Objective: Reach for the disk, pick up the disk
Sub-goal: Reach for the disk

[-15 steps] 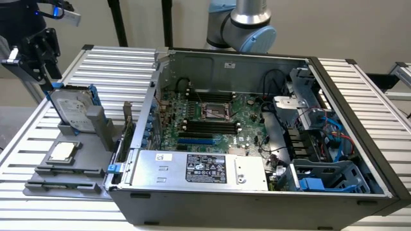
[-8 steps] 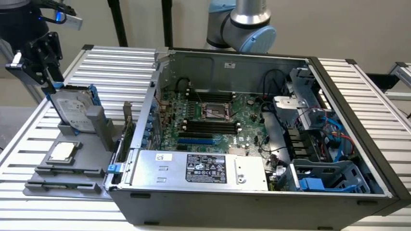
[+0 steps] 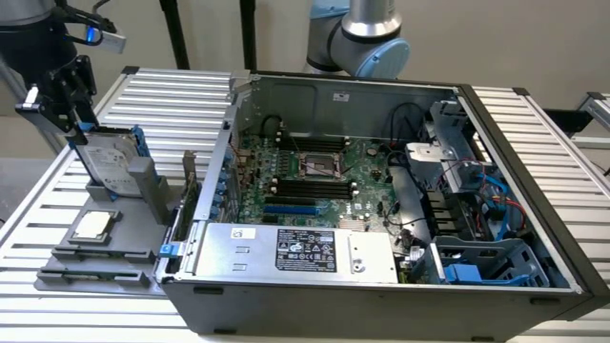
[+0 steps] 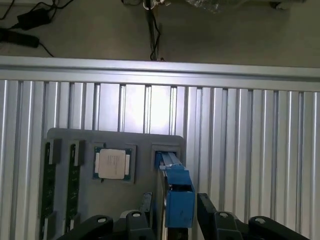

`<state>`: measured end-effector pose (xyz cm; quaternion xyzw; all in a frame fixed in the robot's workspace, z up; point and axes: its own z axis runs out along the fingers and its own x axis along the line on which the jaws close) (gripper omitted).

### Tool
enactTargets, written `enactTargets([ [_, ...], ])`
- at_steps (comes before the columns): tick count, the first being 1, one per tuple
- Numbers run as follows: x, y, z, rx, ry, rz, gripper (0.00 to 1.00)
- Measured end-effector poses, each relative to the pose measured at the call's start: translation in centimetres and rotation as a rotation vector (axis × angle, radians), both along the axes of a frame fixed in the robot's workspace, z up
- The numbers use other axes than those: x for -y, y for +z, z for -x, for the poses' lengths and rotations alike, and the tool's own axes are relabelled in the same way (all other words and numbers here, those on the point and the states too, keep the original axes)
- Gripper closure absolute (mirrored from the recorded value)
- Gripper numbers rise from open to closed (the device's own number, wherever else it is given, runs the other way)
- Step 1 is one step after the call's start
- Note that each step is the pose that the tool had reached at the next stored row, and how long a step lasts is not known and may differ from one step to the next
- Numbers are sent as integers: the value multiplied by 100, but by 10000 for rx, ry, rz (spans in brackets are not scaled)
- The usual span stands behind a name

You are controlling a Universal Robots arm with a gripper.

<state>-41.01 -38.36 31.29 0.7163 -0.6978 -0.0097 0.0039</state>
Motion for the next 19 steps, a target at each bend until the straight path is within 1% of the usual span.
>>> enactTargets([
  [6,-1,-106,43,70,0,-41,52],
  [12,-5,-154,44,72,0,-94,52],
  [19,-5,-193,45,76,0,-121,52],
])
